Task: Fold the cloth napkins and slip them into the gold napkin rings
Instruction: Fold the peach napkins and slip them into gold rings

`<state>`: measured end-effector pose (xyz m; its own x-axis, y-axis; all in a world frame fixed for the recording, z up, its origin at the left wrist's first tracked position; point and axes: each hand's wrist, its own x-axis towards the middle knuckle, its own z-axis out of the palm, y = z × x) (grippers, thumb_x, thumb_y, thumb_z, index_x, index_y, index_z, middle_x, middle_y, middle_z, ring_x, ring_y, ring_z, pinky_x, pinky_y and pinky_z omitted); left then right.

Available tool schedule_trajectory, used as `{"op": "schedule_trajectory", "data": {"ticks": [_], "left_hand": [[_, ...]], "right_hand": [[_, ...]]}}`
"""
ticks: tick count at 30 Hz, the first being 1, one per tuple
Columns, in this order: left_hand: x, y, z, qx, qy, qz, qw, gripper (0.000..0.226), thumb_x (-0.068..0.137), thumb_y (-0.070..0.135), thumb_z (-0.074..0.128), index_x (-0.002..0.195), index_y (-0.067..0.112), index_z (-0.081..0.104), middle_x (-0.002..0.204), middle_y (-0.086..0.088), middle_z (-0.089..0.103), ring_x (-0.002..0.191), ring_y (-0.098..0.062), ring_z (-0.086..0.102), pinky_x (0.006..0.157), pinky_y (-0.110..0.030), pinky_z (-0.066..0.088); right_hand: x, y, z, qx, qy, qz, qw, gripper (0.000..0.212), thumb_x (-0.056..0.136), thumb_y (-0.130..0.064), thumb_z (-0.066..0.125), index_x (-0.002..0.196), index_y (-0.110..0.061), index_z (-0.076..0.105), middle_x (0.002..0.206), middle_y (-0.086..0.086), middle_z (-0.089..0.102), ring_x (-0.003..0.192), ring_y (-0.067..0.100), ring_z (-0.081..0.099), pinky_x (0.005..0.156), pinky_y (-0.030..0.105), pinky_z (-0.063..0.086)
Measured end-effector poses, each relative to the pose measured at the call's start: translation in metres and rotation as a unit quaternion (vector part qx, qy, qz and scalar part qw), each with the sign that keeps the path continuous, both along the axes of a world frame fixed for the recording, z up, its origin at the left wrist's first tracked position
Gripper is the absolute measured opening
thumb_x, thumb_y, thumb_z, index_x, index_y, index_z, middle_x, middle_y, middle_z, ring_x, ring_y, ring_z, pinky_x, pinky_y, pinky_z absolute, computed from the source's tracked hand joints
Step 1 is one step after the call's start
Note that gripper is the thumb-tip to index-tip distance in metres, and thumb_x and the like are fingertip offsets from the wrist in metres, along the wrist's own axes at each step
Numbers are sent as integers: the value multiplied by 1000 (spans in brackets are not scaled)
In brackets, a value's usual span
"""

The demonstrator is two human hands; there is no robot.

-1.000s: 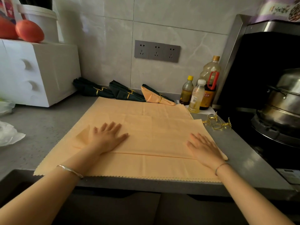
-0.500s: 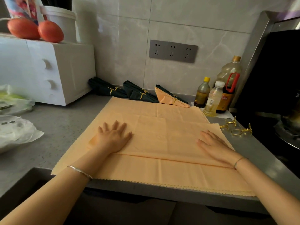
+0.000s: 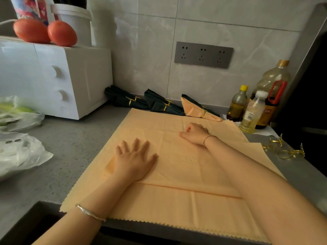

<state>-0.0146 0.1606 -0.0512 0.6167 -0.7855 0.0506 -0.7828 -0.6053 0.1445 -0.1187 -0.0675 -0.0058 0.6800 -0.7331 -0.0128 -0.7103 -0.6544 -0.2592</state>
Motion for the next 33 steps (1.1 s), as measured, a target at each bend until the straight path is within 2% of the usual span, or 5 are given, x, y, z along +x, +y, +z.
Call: {"op": "schedule_trajectory", "data": {"ticks": [12,18,21,28,33], "left_hand": [[2,-4,-3,-46,19,34,998,86,89,70,19,153,18,-6,161,-2,-5,147,-33,-4,118,-46,1],[8,0,3,-308,129,66,940,72,99,50,30,153,16,-2,161,-5,1,147,-20,7,118,-34,9],[10,7,12,-405,187,81,891,63,101,41,31,153,17,4,160,-5,8,147,-18,9,118,-34,11],[-11,40,26,-135,113,14,984,55,101,47,10,153,28,7,161,-1,4,148,-24,4,119,-46,2],[-34,48,19,14,38,-19,999,55,101,47,8,152,30,-3,161,0,-6,147,-27,-5,116,-51,-5]], "right_hand": [[104,71,7,48,-109,169,978,45,88,-31,63,129,-14,55,131,5,56,121,25,50,104,37,39],[75,84,14,-44,-152,217,963,17,89,-27,60,82,-13,65,81,1,63,82,23,57,73,34,44],[43,92,19,-61,-150,236,958,20,90,-31,59,84,-14,68,85,-1,68,84,21,60,76,37,49],[-60,109,16,-56,-189,258,946,19,89,-22,62,104,-23,73,106,-8,71,99,10,64,91,31,48],[-103,108,-1,-84,-165,287,940,25,87,-15,62,107,-26,72,110,-11,69,104,8,63,90,37,51]]}}
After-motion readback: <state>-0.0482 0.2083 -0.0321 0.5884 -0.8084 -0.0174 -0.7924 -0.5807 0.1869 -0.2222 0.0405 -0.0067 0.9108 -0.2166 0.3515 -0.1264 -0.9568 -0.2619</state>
